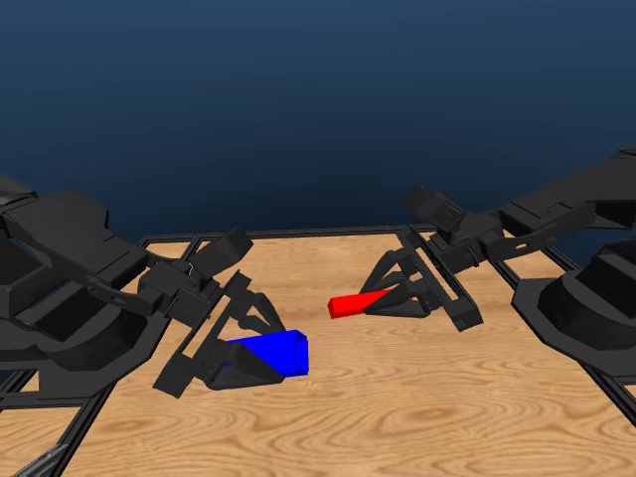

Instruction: Insert peg into socket

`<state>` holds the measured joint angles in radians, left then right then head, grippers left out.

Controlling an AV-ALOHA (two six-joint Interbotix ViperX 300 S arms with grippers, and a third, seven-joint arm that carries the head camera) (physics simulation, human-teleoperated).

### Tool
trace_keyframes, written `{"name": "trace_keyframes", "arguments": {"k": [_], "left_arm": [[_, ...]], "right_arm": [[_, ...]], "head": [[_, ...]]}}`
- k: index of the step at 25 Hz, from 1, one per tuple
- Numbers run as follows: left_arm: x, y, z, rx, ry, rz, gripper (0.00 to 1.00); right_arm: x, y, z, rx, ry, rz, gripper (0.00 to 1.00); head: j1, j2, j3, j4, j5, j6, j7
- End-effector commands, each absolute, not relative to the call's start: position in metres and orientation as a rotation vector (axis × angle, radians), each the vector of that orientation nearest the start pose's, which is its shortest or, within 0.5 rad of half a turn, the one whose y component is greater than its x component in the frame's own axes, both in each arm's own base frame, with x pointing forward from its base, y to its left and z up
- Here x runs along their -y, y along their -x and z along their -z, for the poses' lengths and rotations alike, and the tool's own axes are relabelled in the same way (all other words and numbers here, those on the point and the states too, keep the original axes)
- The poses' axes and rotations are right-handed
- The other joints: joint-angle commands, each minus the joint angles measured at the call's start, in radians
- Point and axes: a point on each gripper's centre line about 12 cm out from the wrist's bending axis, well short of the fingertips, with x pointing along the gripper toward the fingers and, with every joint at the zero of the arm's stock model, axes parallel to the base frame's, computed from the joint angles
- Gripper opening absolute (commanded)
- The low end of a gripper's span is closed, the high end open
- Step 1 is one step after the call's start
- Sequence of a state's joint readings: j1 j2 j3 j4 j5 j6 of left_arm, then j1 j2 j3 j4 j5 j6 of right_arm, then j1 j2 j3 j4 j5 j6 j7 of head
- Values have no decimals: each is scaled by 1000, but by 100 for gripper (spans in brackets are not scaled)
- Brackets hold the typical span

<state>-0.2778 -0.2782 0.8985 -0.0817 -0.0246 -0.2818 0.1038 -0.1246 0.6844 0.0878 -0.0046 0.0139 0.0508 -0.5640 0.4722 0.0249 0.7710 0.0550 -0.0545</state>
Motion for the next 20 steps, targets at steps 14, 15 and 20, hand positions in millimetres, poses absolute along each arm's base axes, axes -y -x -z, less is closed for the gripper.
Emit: {"name": "trace_keyframes", "arguments": {"k": [14, 15, 20], "left_arm": [[89, -313, -229, -705, 215, 109, 0], [83, -315, -224, -729, 220, 77, 0], [87, -321, -234, -725, 223, 49, 0]], "right_arm": [[-89, -403, -244, -756, -39, -47, 0], [-89, -413, -245, -736, -27, -50, 0], [-85, -424, -250, -729, -9, -28, 0]], "head": [[36, -13, -3, 4, -2, -15, -23], [34, -13, -4, 4, -2, -14, -24], [33, -8, -6, 4, -3, -11, -26]]}}
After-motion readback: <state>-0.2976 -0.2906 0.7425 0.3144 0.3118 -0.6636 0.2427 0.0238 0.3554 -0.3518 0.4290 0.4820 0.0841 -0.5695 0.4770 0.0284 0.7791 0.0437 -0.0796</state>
